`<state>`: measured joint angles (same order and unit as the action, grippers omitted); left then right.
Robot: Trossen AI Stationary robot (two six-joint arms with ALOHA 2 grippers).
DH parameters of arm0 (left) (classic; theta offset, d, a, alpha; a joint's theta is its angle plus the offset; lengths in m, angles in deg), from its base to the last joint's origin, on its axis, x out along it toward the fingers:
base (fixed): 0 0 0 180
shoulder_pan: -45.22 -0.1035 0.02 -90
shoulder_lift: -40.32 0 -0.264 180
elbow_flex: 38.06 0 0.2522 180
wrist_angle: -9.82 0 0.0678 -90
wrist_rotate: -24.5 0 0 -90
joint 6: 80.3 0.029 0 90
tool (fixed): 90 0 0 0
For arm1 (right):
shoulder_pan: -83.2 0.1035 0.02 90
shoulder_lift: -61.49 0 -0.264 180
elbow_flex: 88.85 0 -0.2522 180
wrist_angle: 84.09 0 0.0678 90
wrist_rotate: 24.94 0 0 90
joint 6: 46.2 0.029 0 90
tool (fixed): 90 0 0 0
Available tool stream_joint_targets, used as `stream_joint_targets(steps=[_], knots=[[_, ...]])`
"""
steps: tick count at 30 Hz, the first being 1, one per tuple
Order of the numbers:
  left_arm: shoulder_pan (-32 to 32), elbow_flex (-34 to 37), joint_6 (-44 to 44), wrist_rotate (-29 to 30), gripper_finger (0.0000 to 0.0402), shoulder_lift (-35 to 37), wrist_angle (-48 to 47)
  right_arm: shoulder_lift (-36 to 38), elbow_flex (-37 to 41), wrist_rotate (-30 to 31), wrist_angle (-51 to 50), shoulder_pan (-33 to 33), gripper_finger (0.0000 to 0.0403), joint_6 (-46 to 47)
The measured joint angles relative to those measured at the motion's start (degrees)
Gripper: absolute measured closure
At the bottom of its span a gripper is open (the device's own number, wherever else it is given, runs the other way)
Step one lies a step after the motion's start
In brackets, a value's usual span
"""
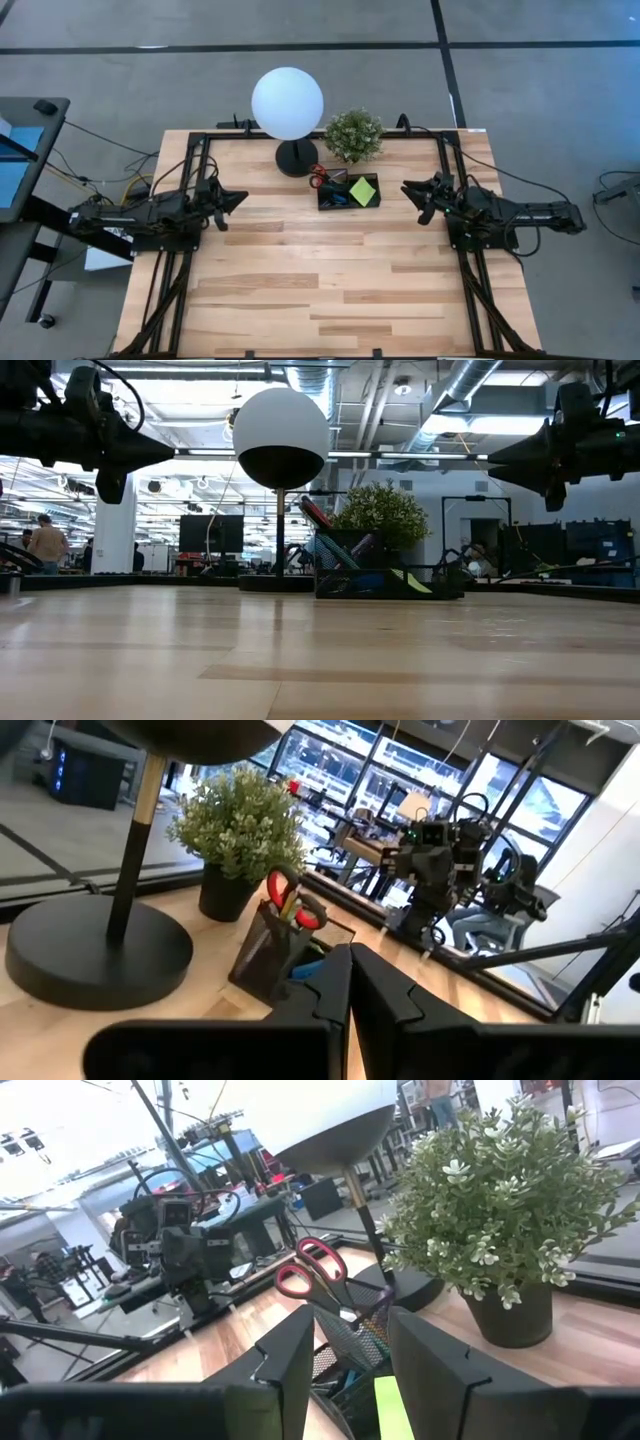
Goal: Pick and place office supplies into organizer
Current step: Return to Home Position
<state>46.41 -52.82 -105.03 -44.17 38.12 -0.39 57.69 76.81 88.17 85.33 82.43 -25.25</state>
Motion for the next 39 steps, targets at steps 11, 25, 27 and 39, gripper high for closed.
stream_joint_targets(steps=[11,25,27,39], knots=[[0.0,0.0,0.1,0.0,0.0402,0.0,-0.1,0.0,0.0,-0.1,0.0,0.0,0.028,0.0],[0.0,0.0,0.1,0.0,0.0402,0.0,-0.2,0.0,0.0,-0.1,0.0,0.0,0.028,0.0],[0.0,0.0,0.1,0.0,0.0402,0.0,-0.2,0.0,0.0,-0.1,0.0,0.0,0.028,0.0],[3.7,-0.1,0.1,-2.6,0.0402,-2.3,-0.6,0.0,0.0,-0.1,0.0,0.0,0.028,0.0]])
